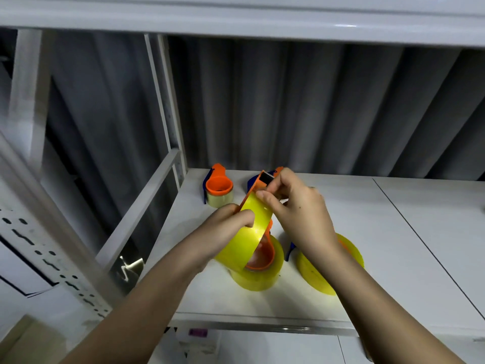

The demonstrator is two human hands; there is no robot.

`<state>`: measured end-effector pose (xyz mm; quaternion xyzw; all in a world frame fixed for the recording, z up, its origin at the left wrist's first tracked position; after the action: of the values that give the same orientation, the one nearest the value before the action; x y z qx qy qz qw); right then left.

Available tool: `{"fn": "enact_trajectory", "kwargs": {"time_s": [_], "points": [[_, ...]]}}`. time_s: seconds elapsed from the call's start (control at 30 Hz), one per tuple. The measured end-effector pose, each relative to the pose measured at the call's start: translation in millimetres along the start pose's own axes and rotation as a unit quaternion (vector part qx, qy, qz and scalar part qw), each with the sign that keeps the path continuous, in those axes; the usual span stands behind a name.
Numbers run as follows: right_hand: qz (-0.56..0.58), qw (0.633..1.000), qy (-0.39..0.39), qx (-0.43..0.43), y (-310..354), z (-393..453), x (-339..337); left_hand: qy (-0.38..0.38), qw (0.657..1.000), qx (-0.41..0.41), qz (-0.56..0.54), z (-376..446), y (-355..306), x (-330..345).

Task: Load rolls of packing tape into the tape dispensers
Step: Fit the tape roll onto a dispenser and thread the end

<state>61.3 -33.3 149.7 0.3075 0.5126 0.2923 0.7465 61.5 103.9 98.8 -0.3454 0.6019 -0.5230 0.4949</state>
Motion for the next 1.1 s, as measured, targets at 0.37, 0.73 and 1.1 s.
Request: {"fn": "enact_trajectory", "kwargs": {"time_s": [0.37,0.73,1.1], "points": [[-0.062,0.998,-0.010,-0.025,15,-4,5,-0.130,0.990,0.048,-0.003,-2,7,-12],[-0.125,0.977,-0.124,-0.119,22,8,-16,-0.121,0.990,0.063,0.022,-10,-6,-20],[-0.028,0.993,-0.095,-0.064,-2,48,-31,-0.082,0.994,0.076,0.011,-16,-18,-19]]}}
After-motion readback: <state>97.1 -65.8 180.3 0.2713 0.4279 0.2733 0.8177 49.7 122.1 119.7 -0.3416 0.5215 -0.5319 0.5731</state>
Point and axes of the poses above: each hand's wrist, its own z-axis towards the middle knuckle, its own x-axis out of the palm, y = z × x, the point moved 7 cm from there along z, towards the middle knuckle, and after that the axes turned 14 degrees about x, right-handed, at the moved point
